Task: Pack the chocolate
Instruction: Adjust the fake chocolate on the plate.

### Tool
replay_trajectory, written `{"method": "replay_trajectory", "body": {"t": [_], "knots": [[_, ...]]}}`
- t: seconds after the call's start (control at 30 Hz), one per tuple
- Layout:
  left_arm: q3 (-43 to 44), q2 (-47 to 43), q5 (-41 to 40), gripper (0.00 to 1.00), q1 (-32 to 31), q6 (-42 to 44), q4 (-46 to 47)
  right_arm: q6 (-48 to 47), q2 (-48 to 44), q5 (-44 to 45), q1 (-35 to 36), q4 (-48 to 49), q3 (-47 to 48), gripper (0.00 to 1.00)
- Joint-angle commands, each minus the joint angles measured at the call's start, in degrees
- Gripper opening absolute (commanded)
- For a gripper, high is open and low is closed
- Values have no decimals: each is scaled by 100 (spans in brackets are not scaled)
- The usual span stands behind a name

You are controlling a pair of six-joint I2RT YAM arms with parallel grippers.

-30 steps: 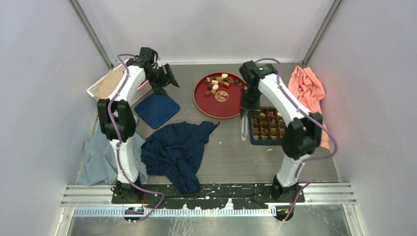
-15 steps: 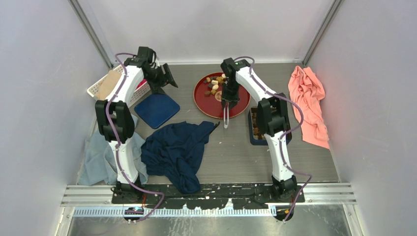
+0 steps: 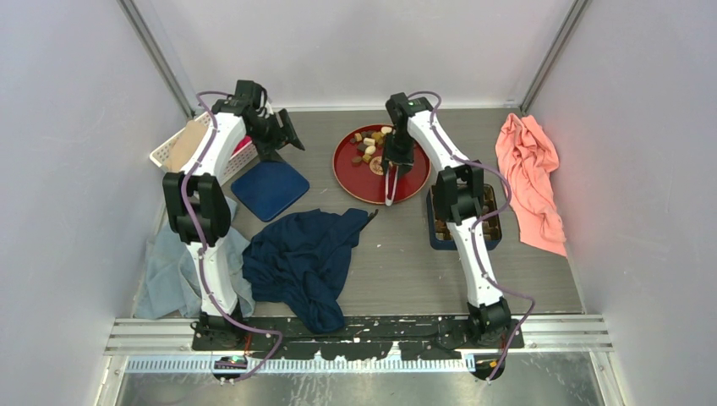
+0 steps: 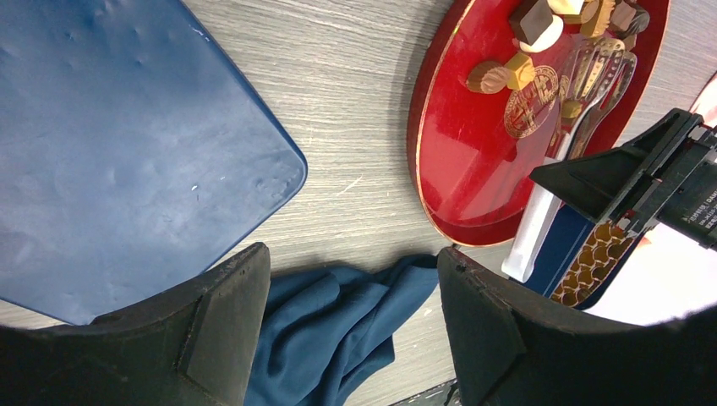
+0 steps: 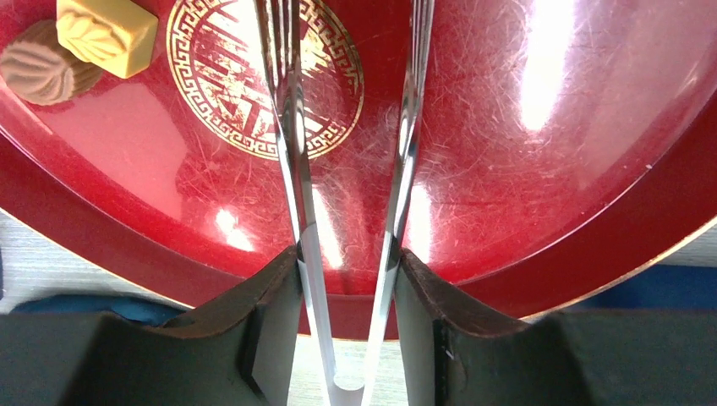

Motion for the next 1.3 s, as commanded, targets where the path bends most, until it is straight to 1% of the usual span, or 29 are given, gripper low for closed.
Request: {"method": "replay_trajectory", "body": {"t": [0.0, 0.13, 0.43, 0.97, 1.27], "knots": [[168, -214, 65, 73, 48, 54, 61, 20, 87, -74, -2, -123, 555, 49], [173, -214, 58, 73, 48, 24, 43, 6, 258, -195, 0, -201, 795, 49], [175, -190, 70, 73, 43, -46, 52, -46, 207, -509, 100, -66, 775, 47], [147, -203, 62, 73, 46, -15, 51, 4, 238, -1088, 347, 8, 823, 47], [67, -261, 94, 73, 48, -6, 68, -87, 80, -977, 570, -75, 630, 47]]}}
